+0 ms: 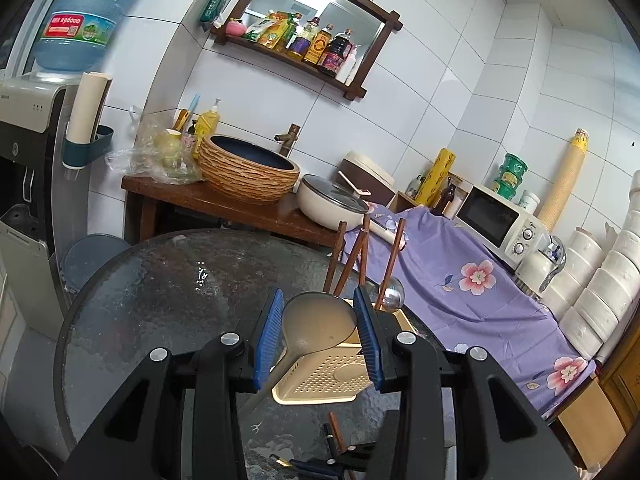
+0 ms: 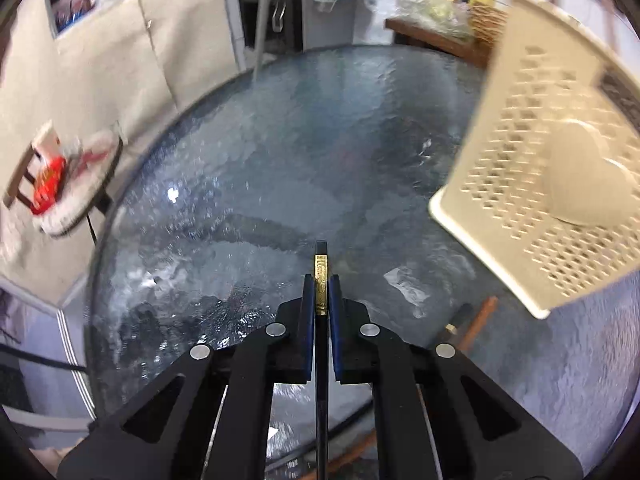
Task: Organize utensils
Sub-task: 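Lower the gold-tipped chopstick and the spoon into the holder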
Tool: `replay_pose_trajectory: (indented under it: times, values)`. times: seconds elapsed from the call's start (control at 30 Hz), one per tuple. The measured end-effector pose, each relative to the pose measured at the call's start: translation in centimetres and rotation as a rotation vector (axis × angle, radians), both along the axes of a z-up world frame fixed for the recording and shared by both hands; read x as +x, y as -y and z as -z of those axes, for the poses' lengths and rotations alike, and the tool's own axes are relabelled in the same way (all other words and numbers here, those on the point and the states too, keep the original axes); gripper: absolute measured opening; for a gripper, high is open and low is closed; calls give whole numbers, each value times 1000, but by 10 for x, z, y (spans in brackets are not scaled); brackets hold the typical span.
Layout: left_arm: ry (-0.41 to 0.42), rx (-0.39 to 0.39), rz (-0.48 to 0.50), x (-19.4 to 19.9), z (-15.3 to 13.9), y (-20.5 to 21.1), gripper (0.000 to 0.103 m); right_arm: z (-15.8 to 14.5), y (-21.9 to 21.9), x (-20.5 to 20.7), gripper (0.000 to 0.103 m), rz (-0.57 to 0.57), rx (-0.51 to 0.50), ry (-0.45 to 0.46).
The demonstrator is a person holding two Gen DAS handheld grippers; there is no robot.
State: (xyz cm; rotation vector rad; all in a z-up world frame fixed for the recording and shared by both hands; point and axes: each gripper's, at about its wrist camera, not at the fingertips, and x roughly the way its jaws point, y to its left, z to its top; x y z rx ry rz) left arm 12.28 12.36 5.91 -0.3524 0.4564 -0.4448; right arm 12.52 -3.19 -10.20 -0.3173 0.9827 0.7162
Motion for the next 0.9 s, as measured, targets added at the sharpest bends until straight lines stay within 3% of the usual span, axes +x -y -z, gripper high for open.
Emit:
replay_pose_trajectory:
  times: [0.47,0.63,0.9]
  values:
    - [0,-80,101,17,-18,34,36,-147,128,-17,7,185,302,170]
    - [33,-126,142,20,-38,50,35,-197,144,-17,7,198,365,242]
    - [80,-193,154,29,-64,58,35,-260,135,-6,7,205,360,327]
